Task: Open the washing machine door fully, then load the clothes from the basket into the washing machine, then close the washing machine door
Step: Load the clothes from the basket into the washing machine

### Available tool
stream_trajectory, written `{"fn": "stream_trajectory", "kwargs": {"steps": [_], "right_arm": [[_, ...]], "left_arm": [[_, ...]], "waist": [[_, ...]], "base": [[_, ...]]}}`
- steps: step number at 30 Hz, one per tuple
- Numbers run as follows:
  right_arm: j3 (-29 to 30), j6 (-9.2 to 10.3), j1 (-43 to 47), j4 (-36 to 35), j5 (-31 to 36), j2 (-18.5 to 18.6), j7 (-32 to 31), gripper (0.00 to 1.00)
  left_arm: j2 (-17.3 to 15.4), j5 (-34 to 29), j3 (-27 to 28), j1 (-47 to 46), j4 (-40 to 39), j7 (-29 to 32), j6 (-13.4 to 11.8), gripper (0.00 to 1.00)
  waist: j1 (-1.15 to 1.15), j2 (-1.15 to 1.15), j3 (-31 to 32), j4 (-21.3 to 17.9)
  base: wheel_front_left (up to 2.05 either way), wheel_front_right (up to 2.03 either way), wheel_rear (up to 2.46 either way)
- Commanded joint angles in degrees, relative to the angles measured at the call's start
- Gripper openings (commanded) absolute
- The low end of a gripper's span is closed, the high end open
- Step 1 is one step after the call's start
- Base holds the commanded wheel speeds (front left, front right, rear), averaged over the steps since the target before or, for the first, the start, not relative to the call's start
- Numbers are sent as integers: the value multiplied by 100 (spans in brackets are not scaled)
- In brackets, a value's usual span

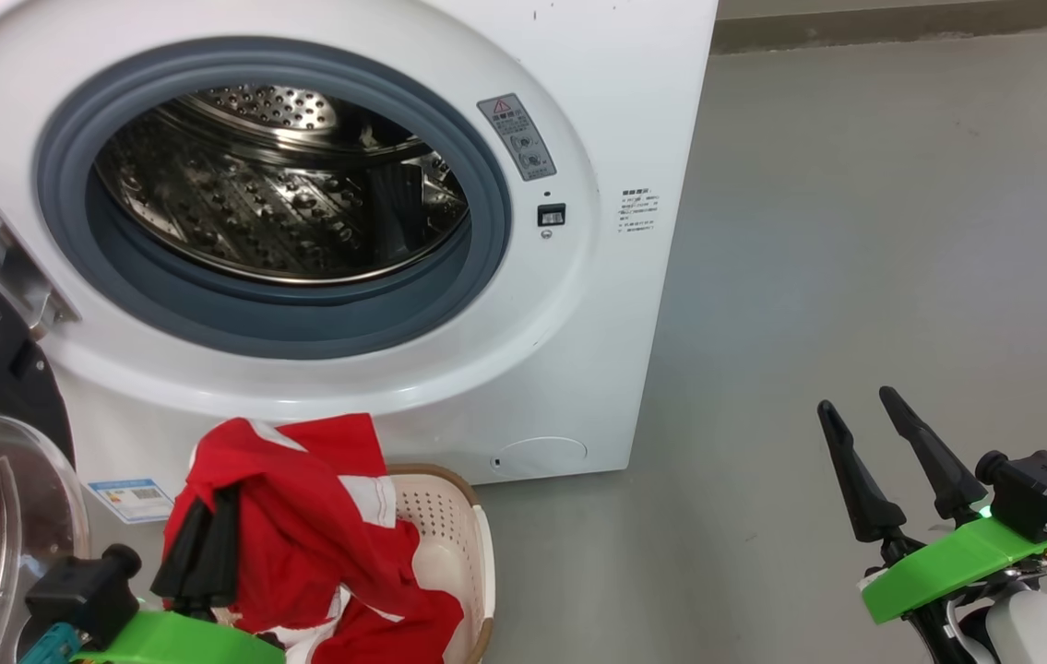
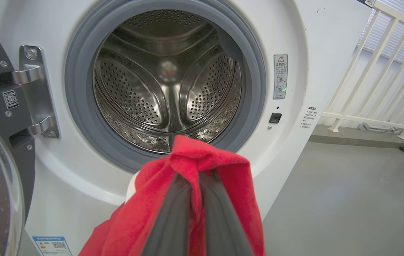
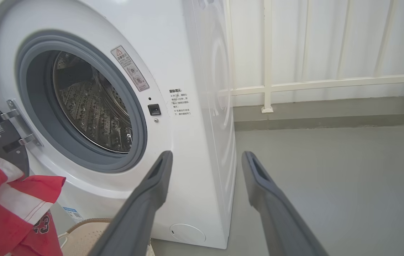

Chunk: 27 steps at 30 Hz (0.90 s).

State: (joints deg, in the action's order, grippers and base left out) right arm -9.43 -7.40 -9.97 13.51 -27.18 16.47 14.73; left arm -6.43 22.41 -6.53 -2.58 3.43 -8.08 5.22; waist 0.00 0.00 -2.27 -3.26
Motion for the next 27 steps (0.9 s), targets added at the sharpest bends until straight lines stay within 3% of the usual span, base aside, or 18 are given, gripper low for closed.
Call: {"fn": "stream_trajectory", "kwargs": {"steps": [1, 19, 27], "right_arm": [[-74, -9, -62, -166, 54, 50, 27, 100], [-118, -9, -297, -328, 100, 9, 27, 100], [-222, -9, -488, -394, 56, -15, 27, 100]], "left_arm": [[-112, 20, 171, -226, -146, -61, -41, 0], [-251, -163, 89, -1594, 145, -198, -46, 0], [-470, -280, 176, -2580, 823, -330, -45, 0]], "waist": [[0, 0, -16, -1], [0, 0, -634, -136], [0, 0, -1048, -330]], "base": [[0, 0, 0], [0, 0, 0], [0, 0, 0]]}}
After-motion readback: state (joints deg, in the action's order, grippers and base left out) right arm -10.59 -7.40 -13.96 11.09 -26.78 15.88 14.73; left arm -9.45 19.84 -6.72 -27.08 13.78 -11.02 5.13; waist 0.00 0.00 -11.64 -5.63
